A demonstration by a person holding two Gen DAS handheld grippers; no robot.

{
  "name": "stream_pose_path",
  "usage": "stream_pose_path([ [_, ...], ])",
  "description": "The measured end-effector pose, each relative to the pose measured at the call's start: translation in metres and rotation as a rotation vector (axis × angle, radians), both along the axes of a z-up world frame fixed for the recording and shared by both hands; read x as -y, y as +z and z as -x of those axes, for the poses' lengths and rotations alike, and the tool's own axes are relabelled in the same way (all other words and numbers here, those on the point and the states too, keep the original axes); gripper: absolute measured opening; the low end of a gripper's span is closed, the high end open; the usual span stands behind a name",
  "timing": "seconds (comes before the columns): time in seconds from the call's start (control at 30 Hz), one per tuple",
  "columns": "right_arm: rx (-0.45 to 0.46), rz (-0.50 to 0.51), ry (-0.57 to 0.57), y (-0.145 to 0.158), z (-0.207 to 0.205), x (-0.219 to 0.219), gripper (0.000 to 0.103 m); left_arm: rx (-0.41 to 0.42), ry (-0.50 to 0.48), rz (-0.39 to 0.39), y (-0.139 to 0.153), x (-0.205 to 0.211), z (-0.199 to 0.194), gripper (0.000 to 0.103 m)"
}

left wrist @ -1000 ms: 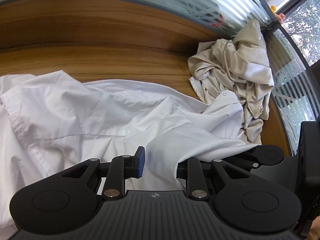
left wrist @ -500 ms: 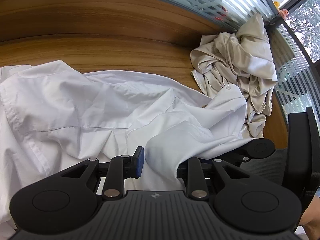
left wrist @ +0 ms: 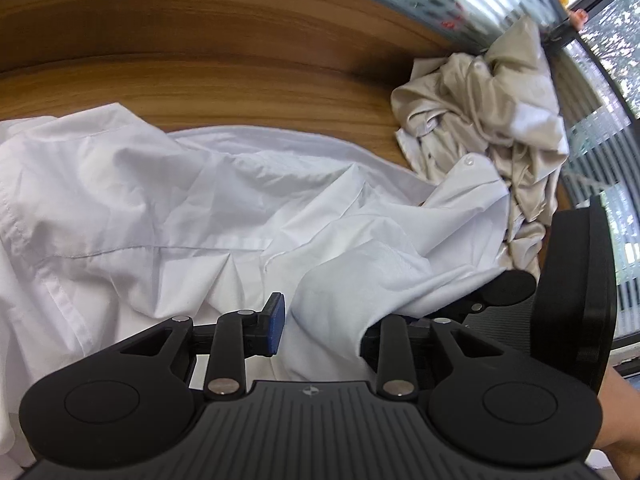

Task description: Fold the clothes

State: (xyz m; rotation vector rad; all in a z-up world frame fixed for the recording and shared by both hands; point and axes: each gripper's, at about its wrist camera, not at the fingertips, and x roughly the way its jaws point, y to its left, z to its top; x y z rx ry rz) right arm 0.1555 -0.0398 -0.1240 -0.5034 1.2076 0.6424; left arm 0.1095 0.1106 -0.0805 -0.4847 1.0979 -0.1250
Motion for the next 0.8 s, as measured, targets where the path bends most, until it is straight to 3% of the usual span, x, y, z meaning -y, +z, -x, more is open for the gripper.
stream_pose_path([
  [0.03,-0.002,-0.016,-0.018,0.003,0.0,0.003,0.014,0.018,-0.02,0.016,0.004,-0.002,0.003,0.05],
  [0.1,-0.008,-0.052,-0.054,0.01,-0.001,0.01,0.01,0.07,-0.074,0.039,0.014,-0.003,0.011,0.072],
  [0.2,-0.043,-0.158,-0.116,0.031,-0.002,0.025,0.009,0.163,-0.149,0.032,0.036,-0.002,0.029,0.084],
  [0.33,-0.069,-0.253,-0.185,0.051,-0.006,0.042,0.009,0.265,-0.193,0.105,0.058,-0.008,0.05,0.09],
  [0.47,-0.132,-0.358,-0.307,0.06,-0.017,0.065,0.009,0.356,-0.239,0.14,0.072,-0.008,0.068,0.102],
  [0.8,-0.263,-0.747,-0.612,0.091,-0.006,0.13,0.009,0.37,-0.393,-0.037,0.053,0.048,0.072,0.102],
])
